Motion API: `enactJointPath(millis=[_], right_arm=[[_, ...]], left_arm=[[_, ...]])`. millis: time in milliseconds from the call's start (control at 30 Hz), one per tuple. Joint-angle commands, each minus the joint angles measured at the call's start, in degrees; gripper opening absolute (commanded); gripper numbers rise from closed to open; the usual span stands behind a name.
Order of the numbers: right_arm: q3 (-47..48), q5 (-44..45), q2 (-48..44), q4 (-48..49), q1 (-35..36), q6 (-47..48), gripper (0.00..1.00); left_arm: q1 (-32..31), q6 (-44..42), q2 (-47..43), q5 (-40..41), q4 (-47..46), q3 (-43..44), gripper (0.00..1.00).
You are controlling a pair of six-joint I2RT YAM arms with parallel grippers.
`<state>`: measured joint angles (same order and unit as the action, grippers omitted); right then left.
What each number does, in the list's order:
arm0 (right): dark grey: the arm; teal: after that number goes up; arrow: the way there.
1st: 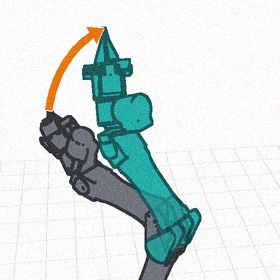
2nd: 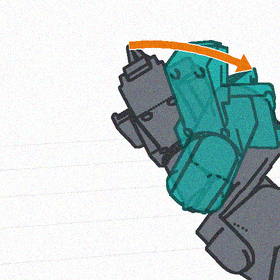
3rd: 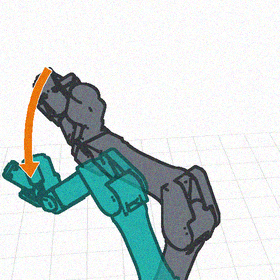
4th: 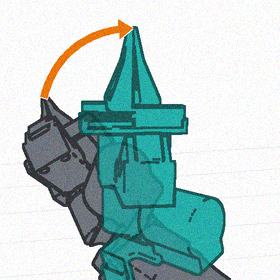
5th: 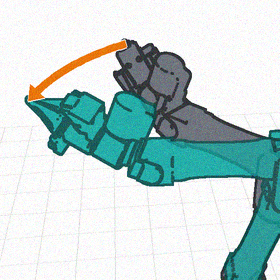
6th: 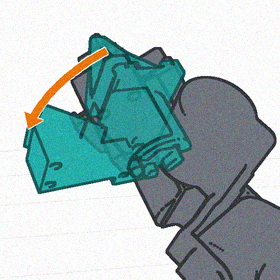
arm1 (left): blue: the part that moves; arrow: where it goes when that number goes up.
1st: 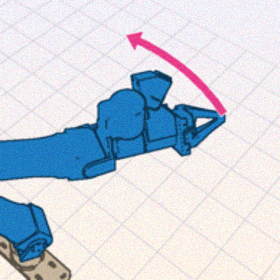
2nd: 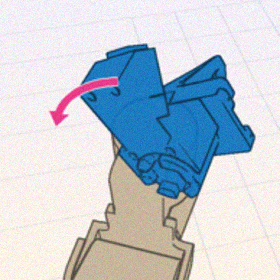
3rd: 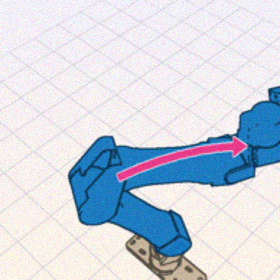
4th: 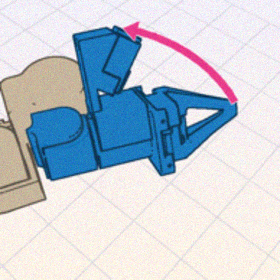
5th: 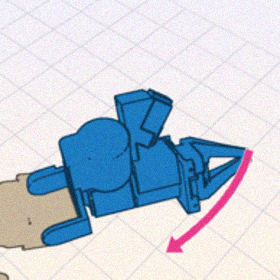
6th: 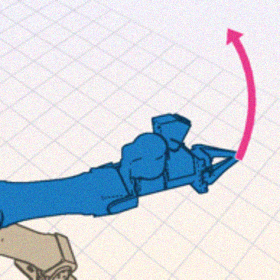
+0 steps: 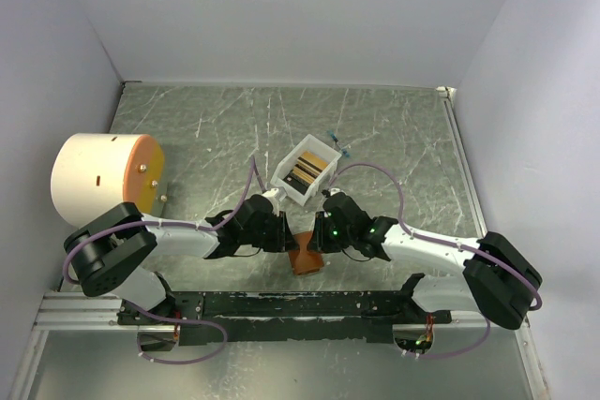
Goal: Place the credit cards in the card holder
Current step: Close the card holder at the center of the board.
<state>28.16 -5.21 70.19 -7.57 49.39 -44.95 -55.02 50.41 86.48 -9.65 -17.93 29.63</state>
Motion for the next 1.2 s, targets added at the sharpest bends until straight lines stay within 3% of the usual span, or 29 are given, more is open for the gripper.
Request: enactJointPath(millis=[0, 433, 733, 1167], right_arm=[[-0.33, -1.24, 1.53, -1.23, 0.17, 0.73, 0.16], [1.89, 3.39, 4.09, -5.05, 3.45, 0.71, 0.14], [4.22, 9.00, 7.93, -9.50, 8.33, -0.62, 0.06], [4.81, 9.99, 14.09, -10.05, 11.53, -2.80, 0.00]], left_arm=[[-1.31, -0.07, 2.10, 0.12, 0.88, 0.56, 0.29], [-1.49, 0.32, 2.24, 0.20, 0.32, 0.21, 0.29], [-1.59, 0.61, 2.14, -0.01, -0.25, -0.08, 0.29], [-1.58, 1.11, -0.01, 0.63, 0.06, -0.97, 0.29]])
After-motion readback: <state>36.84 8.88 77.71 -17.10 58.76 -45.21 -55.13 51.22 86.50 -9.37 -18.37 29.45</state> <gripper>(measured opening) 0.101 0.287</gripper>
